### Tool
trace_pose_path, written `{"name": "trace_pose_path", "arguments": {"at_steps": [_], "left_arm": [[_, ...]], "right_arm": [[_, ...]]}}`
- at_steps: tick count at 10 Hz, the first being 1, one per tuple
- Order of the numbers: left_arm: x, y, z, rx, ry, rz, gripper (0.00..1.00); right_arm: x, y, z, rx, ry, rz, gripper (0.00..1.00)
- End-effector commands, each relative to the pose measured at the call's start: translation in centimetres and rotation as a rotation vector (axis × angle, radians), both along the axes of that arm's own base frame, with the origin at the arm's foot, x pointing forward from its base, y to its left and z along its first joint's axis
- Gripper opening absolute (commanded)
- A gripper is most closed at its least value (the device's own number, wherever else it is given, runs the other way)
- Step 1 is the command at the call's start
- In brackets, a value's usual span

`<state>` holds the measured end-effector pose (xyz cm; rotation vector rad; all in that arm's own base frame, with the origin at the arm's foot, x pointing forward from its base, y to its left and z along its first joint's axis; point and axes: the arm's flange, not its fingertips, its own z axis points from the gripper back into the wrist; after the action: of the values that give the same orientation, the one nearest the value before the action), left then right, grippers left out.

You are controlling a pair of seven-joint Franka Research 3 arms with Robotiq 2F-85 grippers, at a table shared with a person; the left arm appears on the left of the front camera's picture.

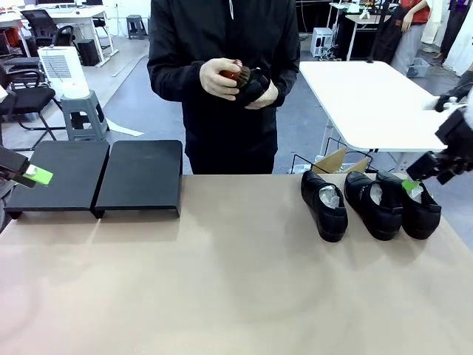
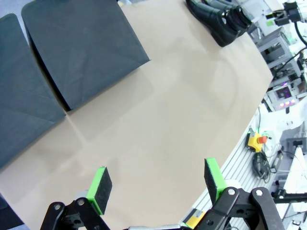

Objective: Organize the shoes by placing them on the stand.
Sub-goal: Pick up one Shoe and place it in the middle of the table.

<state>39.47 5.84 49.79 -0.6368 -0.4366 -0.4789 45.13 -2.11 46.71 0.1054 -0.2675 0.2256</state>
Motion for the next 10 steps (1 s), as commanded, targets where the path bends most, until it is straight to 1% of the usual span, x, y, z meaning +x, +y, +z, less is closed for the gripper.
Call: {"name": "trace_pose_path", "arguments": {"at_steps": [1,2,3,4,7,8,9,10], "left_arm": [[0.1,0.1,0.0,-0.019,-0.016,-0.014,1.0],[0.1,0.1,0.0,-0.019,-0.016,-0.014,1.0],[0.1,0.1,0.0,-0.019,-0.016,-0.014,1.0],[0.1,0.1,0.0,-0.019,-0.016,-0.014,1.0],[0.1,0.1,0.0,-0.019,-0.016,-0.014,1.0],[0.1,0.1,0.0,-0.019,-0.016,-0.014,1.0],[0.1,0.1,0.0,-0.019,-0.016,-0.014,1.0],[0.1,0.1,0.0,-0.019,-0.016,-0.014,1.0]], "right_arm": [[5.1,1.4,-0.4,-0.029,0.106,-0.033,1.0],[6.4,1.9,-1.6,-0.039,0.132,-0.034,1.0],[7.5,2.1,-2.8,-0.047,0.139,-0.063,1.0],[8.1,1.9,-3.4,-0.06,0.136,-0.094,1.0],[9.3,0.5,-5.0,-0.047,0.132,-0.178,1.0],[9.7,-0.1,-5.3,-0.022,0.138,-0.197,1.0],[9.9,-0.5,-5.5,-0.011,0.137,-0.211,1.0],[10.0,-0.8,-5.8,-0.02,0.145,-0.196,1.0]]}}
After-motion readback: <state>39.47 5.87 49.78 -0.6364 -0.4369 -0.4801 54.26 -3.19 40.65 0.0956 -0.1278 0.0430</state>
